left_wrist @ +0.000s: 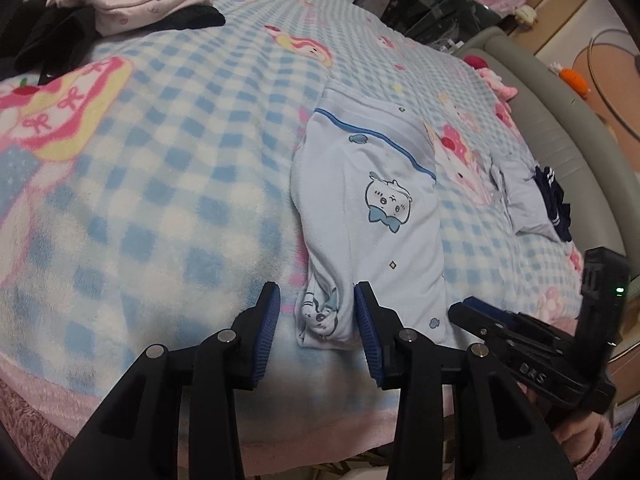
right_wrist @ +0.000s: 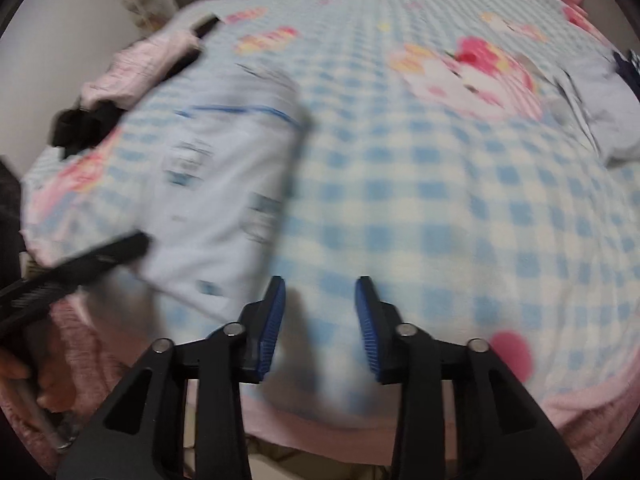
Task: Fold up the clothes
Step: 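Sweep both open grippers along the folded pants to smooth them flat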
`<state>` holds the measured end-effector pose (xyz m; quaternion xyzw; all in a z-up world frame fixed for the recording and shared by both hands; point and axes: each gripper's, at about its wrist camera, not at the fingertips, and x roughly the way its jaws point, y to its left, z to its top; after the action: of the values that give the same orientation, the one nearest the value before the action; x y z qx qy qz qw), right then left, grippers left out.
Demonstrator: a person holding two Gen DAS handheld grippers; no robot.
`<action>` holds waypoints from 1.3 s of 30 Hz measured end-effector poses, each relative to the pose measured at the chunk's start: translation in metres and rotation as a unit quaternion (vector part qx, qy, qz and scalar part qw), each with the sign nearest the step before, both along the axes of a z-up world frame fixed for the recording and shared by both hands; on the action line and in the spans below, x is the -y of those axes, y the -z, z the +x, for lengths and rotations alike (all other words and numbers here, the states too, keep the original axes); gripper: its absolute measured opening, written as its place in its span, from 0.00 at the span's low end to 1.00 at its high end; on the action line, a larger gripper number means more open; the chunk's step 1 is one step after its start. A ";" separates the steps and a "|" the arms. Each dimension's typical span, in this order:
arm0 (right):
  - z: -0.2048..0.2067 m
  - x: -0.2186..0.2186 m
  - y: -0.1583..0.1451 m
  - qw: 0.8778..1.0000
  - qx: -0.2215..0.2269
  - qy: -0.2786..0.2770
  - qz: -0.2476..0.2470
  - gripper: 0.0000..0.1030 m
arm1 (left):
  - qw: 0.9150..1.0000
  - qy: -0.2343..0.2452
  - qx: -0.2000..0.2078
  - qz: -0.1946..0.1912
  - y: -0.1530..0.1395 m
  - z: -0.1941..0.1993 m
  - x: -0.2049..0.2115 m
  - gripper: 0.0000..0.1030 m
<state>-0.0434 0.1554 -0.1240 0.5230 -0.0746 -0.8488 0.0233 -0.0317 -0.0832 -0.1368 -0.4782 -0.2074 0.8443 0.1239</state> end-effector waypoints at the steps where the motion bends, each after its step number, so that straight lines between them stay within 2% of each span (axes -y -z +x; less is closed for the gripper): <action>1: 0.000 -0.006 -0.001 1.000 0.000 0.007 -0.009 0.24 | 1.000 -0.003 -0.002 0.005 0.000 0.001 0.002 0.39; 6: 0.006 -0.019 -0.017 0.999 -0.027 0.028 -0.029 0.27 | 0.999 -0.015 -0.020 0.025 -0.006 0.005 0.008 0.39; 7: 0.007 -0.020 -0.020 0.998 -0.035 0.029 -0.036 0.31 | 0.999 -0.014 -0.022 0.031 -0.007 0.006 0.008 0.39; 8: 0.007 -0.014 -0.020 0.998 -0.037 0.017 -0.045 0.38 | 0.999 -0.013 -0.024 0.037 -0.008 0.006 0.009 0.39; 9: 0.007 -0.009 -0.020 0.998 -0.038 0.004 -0.055 0.40 | 0.999 -0.013 -0.023 0.038 -0.007 0.007 0.009 0.39; 12: 0.006 0.009 -0.020 0.995 -0.040 -0.034 -0.082 0.40 | 0.999 -0.013 -0.020 0.040 -0.007 0.008 0.009 0.39; 13: 0.006 0.015 -0.015 0.995 -0.036 -0.044 -0.076 0.40 | 0.999 -0.013 -0.019 0.039 -0.006 0.008 0.009 0.39; 17: 0.002 0.027 0.006 0.997 -0.012 -0.063 -0.047 0.40 | 1.000 -0.022 -0.005 -0.016 -0.005 0.010 0.006 0.40; 20: 0.002 0.010 0.006 0.997 -0.008 -0.043 -0.057 0.40 | 0.999 -0.034 -0.008 -0.020 -0.010 0.012 0.006 0.40; 22: 0.003 0.002 0.000 0.998 -0.016 -0.031 -0.055 0.40 | 0.999 -0.031 -0.007 -0.005 -0.012 0.011 0.006 0.39; 26: 0.001 -0.010 -0.009 0.994 -0.030 -0.019 -0.103 0.40 | 0.998 -0.004 0.027 0.048 -0.006 0.005 -0.001 0.39; 29: 0.003 -0.008 -0.009 0.989 -0.040 -0.018 -0.144 0.40 | 0.998 -0.002 0.054 0.040 0.002 0.002 -0.014 0.42; 32: -0.001 0.004 0.000 0.992 -0.027 -0.035 -0.118 0.40 | 0.998 -0.017 0.052 0.012 0.001 0.003 -0.018 0.42; 36: -0.002 0.000 0.004 0.996 -0.026 -0.025 -0.078 0.39 | 0.998 -0.052 0.036 -0.028 -0.007 0.008 -0.013 0.40; 38: -0.001 -0.006 -0.002 0.998 -0.039 -0.009 -0.053 0.37 | 0.998 -0.062 0.028 -0.009 -0.009 0.013 -0.005 0.40; 39: -0.001 -0.009 -0.004 0.997 -0.044 -0.009 -0.059 0.37 | 0.998 -0.060 0.031 0.015 -0.006 0.012 -0.001 0.40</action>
<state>-0.0439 0.1640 -0.1201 0.4833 -0.1190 -0.8649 0.0647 -0.0195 -0.0819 -0.1303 -0.4894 -0.2519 0.8316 0.0738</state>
